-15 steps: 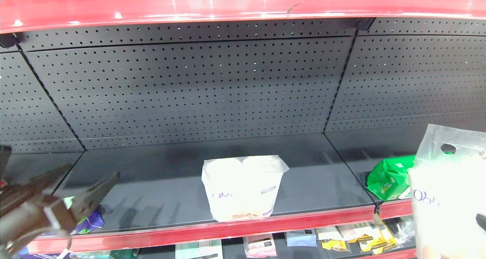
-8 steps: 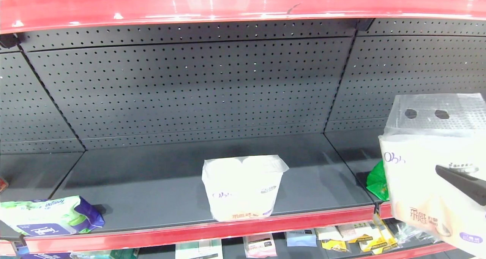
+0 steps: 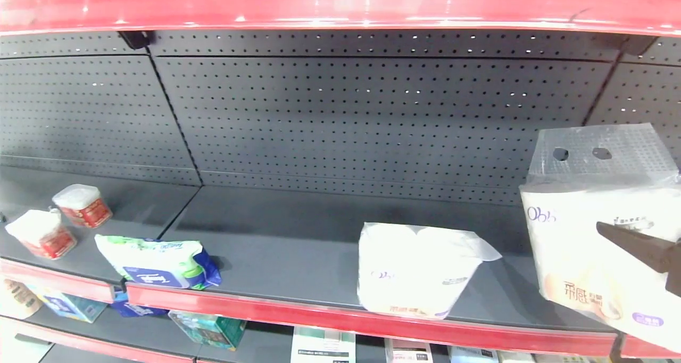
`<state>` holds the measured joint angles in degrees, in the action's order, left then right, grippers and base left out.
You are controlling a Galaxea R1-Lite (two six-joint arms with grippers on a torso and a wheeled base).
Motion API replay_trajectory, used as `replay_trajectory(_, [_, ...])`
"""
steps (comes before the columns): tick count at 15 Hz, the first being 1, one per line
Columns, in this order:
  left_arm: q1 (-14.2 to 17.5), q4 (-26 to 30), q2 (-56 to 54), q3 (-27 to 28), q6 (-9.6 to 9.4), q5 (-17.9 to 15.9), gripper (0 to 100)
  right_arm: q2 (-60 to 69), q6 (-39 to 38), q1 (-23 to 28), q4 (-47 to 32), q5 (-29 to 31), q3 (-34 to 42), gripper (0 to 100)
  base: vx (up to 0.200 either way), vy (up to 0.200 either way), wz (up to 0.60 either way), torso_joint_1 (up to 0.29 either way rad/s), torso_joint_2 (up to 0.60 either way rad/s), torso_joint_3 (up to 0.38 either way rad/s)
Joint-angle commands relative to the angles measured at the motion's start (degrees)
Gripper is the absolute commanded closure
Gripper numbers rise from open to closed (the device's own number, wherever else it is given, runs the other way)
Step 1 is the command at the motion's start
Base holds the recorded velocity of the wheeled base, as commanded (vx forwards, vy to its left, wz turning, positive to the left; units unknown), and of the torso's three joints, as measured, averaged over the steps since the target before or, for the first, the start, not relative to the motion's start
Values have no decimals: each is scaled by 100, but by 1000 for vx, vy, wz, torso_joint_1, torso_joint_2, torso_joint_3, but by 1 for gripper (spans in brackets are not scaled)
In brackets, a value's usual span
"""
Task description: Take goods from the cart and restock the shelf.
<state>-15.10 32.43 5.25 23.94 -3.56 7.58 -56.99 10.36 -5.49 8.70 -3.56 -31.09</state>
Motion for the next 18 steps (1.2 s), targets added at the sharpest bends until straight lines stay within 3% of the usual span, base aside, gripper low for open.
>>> replay_trajectory(1, [-1, -35, 2, -65, -4, -11, 0, -339, 1, 30, 96, 13, -12, 100, 0, 0, 0, 0, 0, 0])
replay_trajectory(3, [-1, -263, 2, -232, -4, 15, 0, -972, 18, 162, 694, 31, 24, 100, 0, 0, 0, 0, 0, 0])
replay_trajectory(5, [-1, -1063, 2, -733, 13, 15, 0, -1613, 62, 188, 1388, 13, 15, 100, 0, 0, 0, 0, 0, 0])
replay_trajectory(7, [-1, -3014, 2, -2069, 31, 24, 0, -2193, 106, 232, 1845, -40, -3, 100, 0, 0, 0, 0, 0, 0])
replay_trajectory(8, [-1, -3709, 2, -2394, 4, -38, 0, -2378, 124, 232, 2021, -180, -3, 100, 0, 0, 0, 0, 0, 0])
replay_trajectory(10, [-1, -3462, 2, -2368, 233, -108, 0, -2624, 194, 346, 2250, -602, 6, 100, 0, 0, 0, 0, 0, 0])
replay_trajectory(11, [-1, -3489, 2, -2385, 593, -152, 0, -2809, 370, 505, 2285, -1006, -3, 100, 0, 0, 0, 0, 0, 0])
replay_trajectory(13, [-1, -3498, 2, -2385, 646, -152, 0, -3064, 519, 760, 2549, -1419, 32, 100, 0, 0, 0, 0, 0, 0])
replay_trajectory(16, [34, -3480, 46, -2377, 602, -108, 0, -3283, 563, 909, 2926, -1446, 24, 100, 0, 0, 0, 0, 0, 0])
replay_trajectory(17, [210, -3471, 72, -2368, 620, -55, 0, -3283, 563, 909, 2926, -1463, 15, 100, 0, 0, 0, 0, 0, 0])
replay_trajectory(18, [878, -3445, 72, -2368, 743, -29, 0, -3283, 563, 909, 2926, -1525, 32, 100, 0, 0, 0, 0, 0, 0])
